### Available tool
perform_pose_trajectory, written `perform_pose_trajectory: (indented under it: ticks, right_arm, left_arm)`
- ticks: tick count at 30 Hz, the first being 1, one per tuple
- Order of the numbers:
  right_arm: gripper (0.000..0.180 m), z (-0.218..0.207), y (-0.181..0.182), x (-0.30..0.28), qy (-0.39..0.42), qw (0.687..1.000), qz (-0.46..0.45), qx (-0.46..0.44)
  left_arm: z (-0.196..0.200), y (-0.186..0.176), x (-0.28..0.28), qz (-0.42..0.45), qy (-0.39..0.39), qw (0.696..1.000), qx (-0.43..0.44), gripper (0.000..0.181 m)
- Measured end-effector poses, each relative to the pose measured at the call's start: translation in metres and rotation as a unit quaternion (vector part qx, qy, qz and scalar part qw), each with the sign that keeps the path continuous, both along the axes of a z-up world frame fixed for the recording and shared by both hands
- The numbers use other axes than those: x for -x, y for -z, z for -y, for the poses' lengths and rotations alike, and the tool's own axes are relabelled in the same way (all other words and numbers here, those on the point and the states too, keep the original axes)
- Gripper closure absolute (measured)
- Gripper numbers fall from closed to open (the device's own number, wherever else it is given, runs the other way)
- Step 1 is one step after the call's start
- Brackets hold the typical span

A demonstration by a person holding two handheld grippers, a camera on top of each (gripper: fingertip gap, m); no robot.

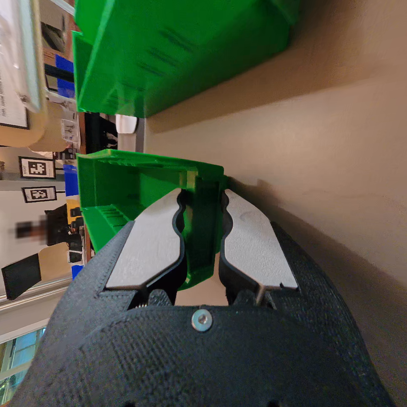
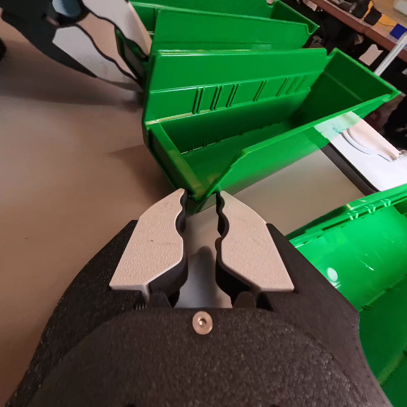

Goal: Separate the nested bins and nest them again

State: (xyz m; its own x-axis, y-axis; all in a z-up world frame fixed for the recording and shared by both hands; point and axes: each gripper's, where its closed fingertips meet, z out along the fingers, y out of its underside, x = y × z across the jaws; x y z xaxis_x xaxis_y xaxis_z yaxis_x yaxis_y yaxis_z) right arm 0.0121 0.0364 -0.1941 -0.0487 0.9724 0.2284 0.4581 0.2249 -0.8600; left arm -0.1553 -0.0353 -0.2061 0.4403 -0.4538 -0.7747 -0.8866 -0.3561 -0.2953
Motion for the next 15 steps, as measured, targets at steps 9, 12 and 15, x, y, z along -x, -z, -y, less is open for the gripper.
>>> perform_pose_trajectory:
  ticks: [9,12,15]
  right_arm:
    - [0.145,-0.003,0.002,0.005,0.02,1.0,0.015,-0.001]
    - [0.144,0.0,-0.014,0.001,0.015,1.0,-0.002,-0.002]
    - [0.144,0.001,-0.037,-0.01,0.013,1.0,-0.027,0.003]
  left_arm:
    - [-0.013,0.013,0.028,-0.015,-0.088,0.996,0.007,0.138]
    - [-0.022,0.013,0.028,0.0,-0.088,0.996,0.004,0.137]
    - [-0.027,0.014,0.028,0.006,-0.09,0.996,0.026,0.14]
